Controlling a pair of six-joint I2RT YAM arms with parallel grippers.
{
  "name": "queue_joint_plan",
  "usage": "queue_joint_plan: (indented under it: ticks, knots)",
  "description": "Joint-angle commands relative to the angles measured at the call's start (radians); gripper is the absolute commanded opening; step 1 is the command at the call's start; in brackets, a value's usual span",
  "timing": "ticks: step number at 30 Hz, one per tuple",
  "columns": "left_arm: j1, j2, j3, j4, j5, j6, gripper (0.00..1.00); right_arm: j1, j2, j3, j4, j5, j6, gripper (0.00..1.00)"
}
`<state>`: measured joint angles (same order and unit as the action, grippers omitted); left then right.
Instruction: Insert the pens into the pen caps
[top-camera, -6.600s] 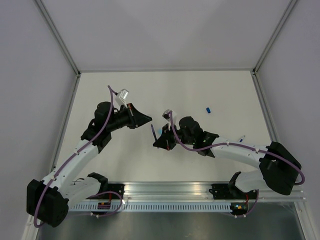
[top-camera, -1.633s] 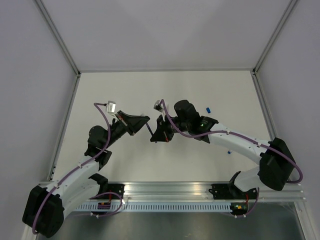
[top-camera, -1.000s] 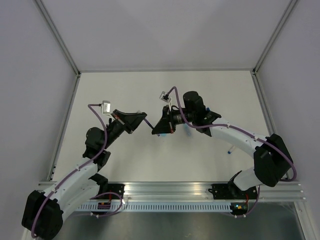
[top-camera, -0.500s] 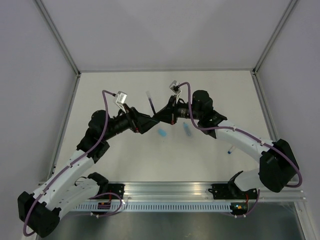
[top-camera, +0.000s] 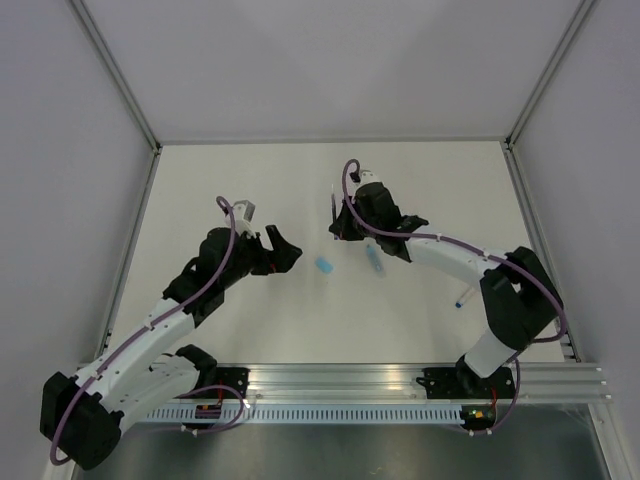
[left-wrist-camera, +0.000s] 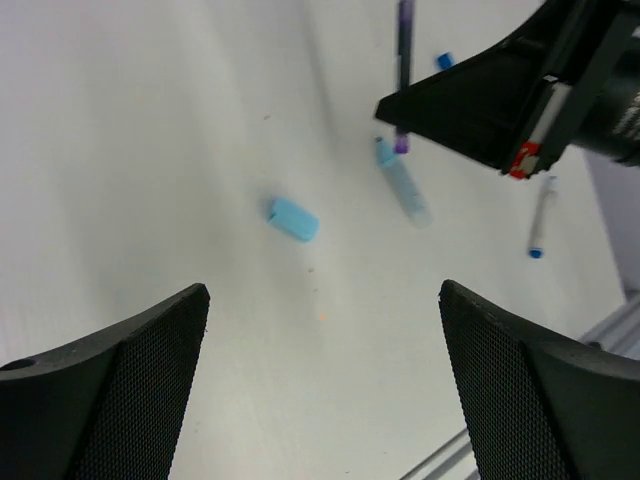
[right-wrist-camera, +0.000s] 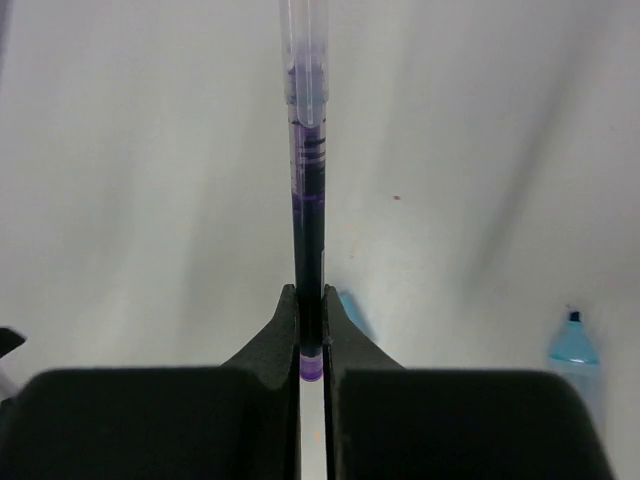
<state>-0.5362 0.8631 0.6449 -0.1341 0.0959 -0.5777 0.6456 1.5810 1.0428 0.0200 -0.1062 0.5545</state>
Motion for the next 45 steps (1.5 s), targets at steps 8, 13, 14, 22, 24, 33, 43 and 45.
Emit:
queue_joint_plan:
  ticks: [8, 13, 14, 22, 24, 33, 43, 45]
  knots:
    - [-0.002, 0.108, -0.056, -0.013, -0.255, 0.019, 0.99, -0.001, 0.249, 0.128, -0.279, 0.399, 0.079, 0.0]
    - [-0.002, 0.106, -0.056, -0.021, -0.274, 0.026, 0.99, 0.003, 0.303, 0.141, -0.304, 0.418, 0.07, 0.04]
    - [-0.002, 0.105, -0.057, -0.019, -0.275, 0.027, 0.99, 0.008, 0.304, 0.141, -0.305, 0.422, 0.07, 0.05]
    - [-0.002, 0.109, -0.057, -0.03, -0.292, 0.03, 0.99, 0.012, 0.306, 0.151, -0.328, 0.428, 0.058, 0.23]
    - [-0.002, 0.109, -0.059, -0.032, -0.292, 0.03, 0.99, 0.014, 0.306, 0.16, -0.341, 0.431, 0.05, 0.26]
    - [-0.002, 0.116, -0.065, -0.024, -0.282, 0.032, 0.99, 0.014, 0.211, 0.195, -0.396, 0.355, 0.007, 0.35]
    - [-0.002, 0.096, -0.122, 0.091, -0.194, 0.05, 0.99, -0.041, 0.16, 0.24, -0.607, 0.309, -0.257, 0.47]
    - [-0.002, 0.099, -0.117, 0.09, -0.19, 0.049, 0.99, -0.057, 0.168, 0.234, -0.637, 0.307, -0.284, 0.48]
